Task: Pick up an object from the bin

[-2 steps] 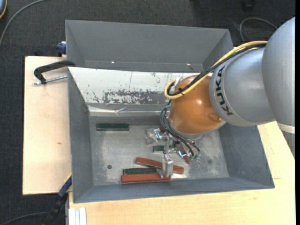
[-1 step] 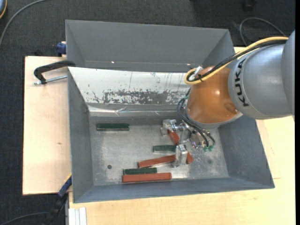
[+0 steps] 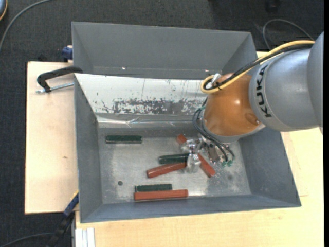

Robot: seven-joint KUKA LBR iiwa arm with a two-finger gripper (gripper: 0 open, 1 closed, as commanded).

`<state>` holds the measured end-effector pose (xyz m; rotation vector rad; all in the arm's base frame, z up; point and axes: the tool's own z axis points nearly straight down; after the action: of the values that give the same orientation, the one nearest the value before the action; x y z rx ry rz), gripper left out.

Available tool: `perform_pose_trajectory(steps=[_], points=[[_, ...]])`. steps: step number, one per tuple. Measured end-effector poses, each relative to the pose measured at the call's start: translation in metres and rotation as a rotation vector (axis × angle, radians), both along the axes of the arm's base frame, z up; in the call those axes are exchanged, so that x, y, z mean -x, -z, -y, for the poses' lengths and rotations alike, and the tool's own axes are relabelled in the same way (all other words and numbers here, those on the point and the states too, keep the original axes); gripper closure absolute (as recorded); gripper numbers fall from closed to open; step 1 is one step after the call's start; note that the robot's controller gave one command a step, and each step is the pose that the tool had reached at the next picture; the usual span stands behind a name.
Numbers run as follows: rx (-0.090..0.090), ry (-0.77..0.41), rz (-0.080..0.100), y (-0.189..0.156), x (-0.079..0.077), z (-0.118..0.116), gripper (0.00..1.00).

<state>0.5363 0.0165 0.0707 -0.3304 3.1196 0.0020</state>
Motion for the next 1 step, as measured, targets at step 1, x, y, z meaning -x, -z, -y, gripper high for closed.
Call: perform_pose_trajectory(steps=[1], points=[[0.0,-0.089,0.012,-0.1507,-0.0304,-0.0273,1.0]])
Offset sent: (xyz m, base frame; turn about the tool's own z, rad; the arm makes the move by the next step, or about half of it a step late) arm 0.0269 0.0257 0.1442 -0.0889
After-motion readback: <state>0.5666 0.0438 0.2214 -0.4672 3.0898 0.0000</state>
